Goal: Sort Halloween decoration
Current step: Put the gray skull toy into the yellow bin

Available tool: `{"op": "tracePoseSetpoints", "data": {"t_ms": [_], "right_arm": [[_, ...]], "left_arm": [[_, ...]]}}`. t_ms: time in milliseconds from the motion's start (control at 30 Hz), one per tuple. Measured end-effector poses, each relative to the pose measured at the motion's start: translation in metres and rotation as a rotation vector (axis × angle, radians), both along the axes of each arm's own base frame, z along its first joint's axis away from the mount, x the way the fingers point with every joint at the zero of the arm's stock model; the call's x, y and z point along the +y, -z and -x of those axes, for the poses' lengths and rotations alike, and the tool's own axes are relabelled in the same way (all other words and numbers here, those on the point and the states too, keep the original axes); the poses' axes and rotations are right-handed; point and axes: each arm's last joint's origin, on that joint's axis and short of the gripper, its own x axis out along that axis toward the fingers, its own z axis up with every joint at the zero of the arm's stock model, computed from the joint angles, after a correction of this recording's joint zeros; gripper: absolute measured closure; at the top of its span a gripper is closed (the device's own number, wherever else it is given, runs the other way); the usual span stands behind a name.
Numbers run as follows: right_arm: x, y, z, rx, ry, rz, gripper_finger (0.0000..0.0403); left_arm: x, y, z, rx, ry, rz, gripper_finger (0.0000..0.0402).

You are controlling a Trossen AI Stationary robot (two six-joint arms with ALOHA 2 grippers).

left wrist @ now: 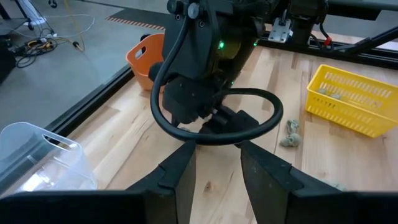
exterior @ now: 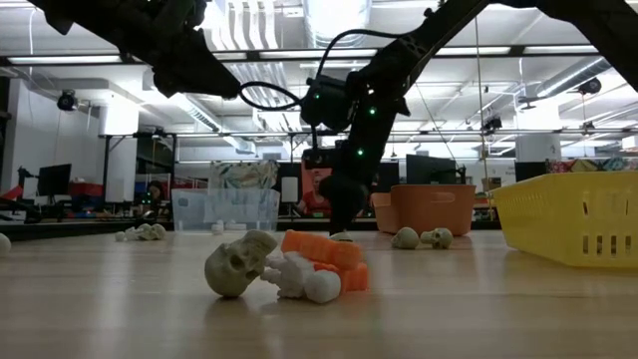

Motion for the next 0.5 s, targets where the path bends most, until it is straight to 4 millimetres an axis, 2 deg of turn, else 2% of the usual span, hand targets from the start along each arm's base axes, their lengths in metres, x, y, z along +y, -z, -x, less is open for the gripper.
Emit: {"op": "tracePoseSetpoints", "data": {"t_ms": [200, 500], "right_arm": [[0.0004, -0.0019, 0.0012, -0.004, 0.03, -0.018, 0.0225], [0.0018, -0.0026, 0.0002, -0.013, -0.012, -0.054, 0.0318]], "left_arm": [[0.0, -0.0004, -0.0002, -0.005, 0.0, 0.0, 0.0292], [0.0, -0.001, -0.0004, -0.011, 0.0, 0.001, 0.0292]]}}
